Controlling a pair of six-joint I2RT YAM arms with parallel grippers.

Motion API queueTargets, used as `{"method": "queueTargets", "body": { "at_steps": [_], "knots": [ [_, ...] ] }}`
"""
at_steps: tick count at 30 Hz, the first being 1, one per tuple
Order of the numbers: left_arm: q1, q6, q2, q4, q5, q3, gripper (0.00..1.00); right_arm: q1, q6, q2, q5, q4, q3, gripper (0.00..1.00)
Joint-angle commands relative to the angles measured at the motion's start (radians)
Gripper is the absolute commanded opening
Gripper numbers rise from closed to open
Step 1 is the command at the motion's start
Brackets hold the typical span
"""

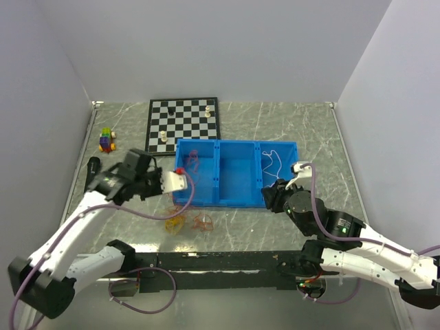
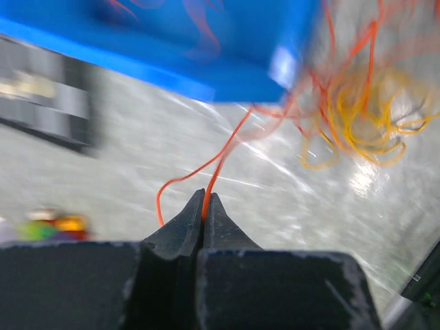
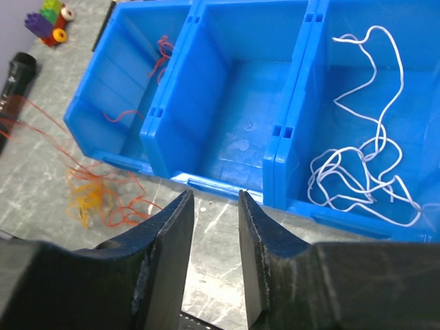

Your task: Untangle the cables

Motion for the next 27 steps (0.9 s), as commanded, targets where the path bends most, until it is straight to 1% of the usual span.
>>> {"method": "queueTargets", "body": {
  "at_steps": [1,5,10,12,14,17,20,23,24,25,27],
  "knots": [
    [-0.002,-0.01,-0.092,-0.167,0.198,0.244,0.01,0.011,-0.028,0.015,0.025,0.036,0.024,0.38],
    [-0.001,-0.023,-0.147,-0.177,0.333,0.391,0.01,0.012,-0.031,0.015,0.034,0.042,0.024,0.38],
    [-0.002,-0.068,-0.213,-0.094,0.5,0.454,0.01,0.011,-0.028,0.015,0.021,0.048,0.023,0.38],
    [-0.002,-0.103,-0.226,-0.06,0.54,0.47,0.01,0.009,-0.036,0.012,0.002,0.062,0.017,0.4],
    [-0.002,-0.147,-0.229,-0.029,0.561,0.489,0.01,0.012,-0.04,0.015,-0.011,0.077,0.01,0.4],
    [-0.002,-0.229,-0.24,0.058,0.566,0.497,0.01,0.012,-0.04,0.018,-0.016,0.084,0.009,0.4],
    [-0.002,-0.31,-0.252,0.197,0.554,0.47,0.01,0.011,-0.046,0.018,-0.013,0.091,0.009,0.4],
    [-0.002,-0.388,-0.258,0.337,0.545,0.483,0.01,0.012,-0.054,0.016,-0.013,0.093,0.012,0.41],
    [-0.002,-0.419,-0.255,0.397,0.536,0.493,0.01,0.012,-0.062,0.012,-0.019,0.099,0.01,0.42],
    [-0.002,-0.449,-0.25,0.441,0.529,0.509,0.01,0.012,-0.069,0.009,-0.034,0.113,0.007,0.45],
    [-0.002,-0.496,-0.229,0.503,0.531,0.561,0.01,0.012,-0.099,-0.001,-0.108,0.165,-0.009,0.54]
  ]
}}
